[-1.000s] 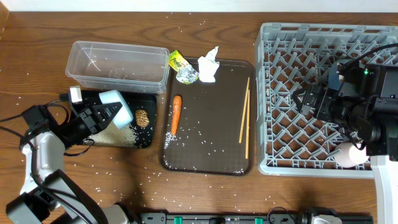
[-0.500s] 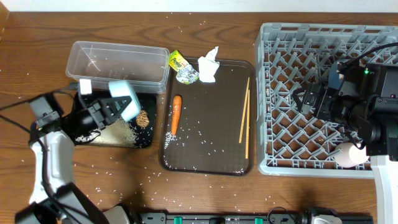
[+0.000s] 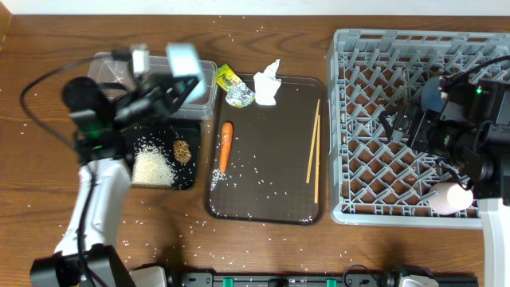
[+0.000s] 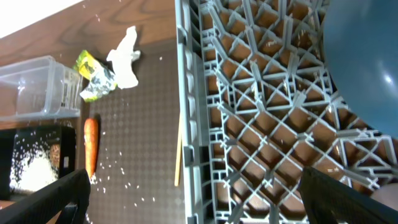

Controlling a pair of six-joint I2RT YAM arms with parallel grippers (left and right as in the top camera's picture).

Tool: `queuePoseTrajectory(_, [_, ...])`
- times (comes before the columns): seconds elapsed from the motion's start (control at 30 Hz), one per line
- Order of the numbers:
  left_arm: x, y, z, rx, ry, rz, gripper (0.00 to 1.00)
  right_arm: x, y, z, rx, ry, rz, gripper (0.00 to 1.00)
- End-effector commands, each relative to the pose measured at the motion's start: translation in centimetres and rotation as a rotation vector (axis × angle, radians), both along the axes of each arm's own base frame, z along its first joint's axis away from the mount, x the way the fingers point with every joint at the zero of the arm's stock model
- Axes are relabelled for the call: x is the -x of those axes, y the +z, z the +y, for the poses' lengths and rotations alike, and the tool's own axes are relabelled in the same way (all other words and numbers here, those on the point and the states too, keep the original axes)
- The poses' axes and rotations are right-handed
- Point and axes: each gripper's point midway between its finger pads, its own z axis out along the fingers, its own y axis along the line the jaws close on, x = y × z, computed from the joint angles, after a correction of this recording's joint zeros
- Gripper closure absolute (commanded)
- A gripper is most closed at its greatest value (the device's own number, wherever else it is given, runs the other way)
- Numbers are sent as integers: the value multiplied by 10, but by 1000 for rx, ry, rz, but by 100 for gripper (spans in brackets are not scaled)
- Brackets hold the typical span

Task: Sort waste into correct bins and load items into the dishwasher rack
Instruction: 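Carry the white bowl with the left gripper into the rack's left side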

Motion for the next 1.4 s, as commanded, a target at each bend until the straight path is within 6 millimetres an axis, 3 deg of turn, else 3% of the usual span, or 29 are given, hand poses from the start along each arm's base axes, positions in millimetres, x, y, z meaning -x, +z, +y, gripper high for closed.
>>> queuePoseTrajectory(0.0, [-14, 16, -39, 191, -2, 168, 94, 2, 3, -1, -28, -11, 1, 1])
queuePoseTrajectory(0.1, [-15, 19, -89, 236, -53, 169, 94, 3, 2, -5, -37, -37, 12, 1])
queuePoseTrajectory(0.2, [-17, 3, -137, 235, -119, 222, 94, 4, 1, -8, -42, -51, 21, 1])
queuePoseTrajectory(0.37, [1, -18, -221, 206, -292, 278, 94, 8, -2, -8, -40, -54, 41, 1])
queuePoseTrajectory(0.57, [14, -33, -289, 200, -385, 299, 94, 11, -4, -9, -36, -58, 56, 1])
queuePoseTrajectory(0.8, [8, -68, -336, 210, -432, 428, 94, 16, -8, -9, -32, -58, 81, 1])
queuePoseTrajectory(0.9, [7, -73, -348, 234, -465, 416, 94, 18, -10, -11, -24, -64, 94, 1])
queuePoseTrajectory(1.13, [10, -86, -367, 254, -510, 435, 94, 20, -12, -12, -12, -65, 103, 1])
queuePoseTrajectory(1.3, [7, -102, -368, 248, -507, 491, 93, 21, -12, -12, -13, -65, 107, 1])
queuePoseTrajectory(1.37, [4, -106, -365, 246, -505, 510, 83, 22, -13, -12, -13, -65, 111, 1])
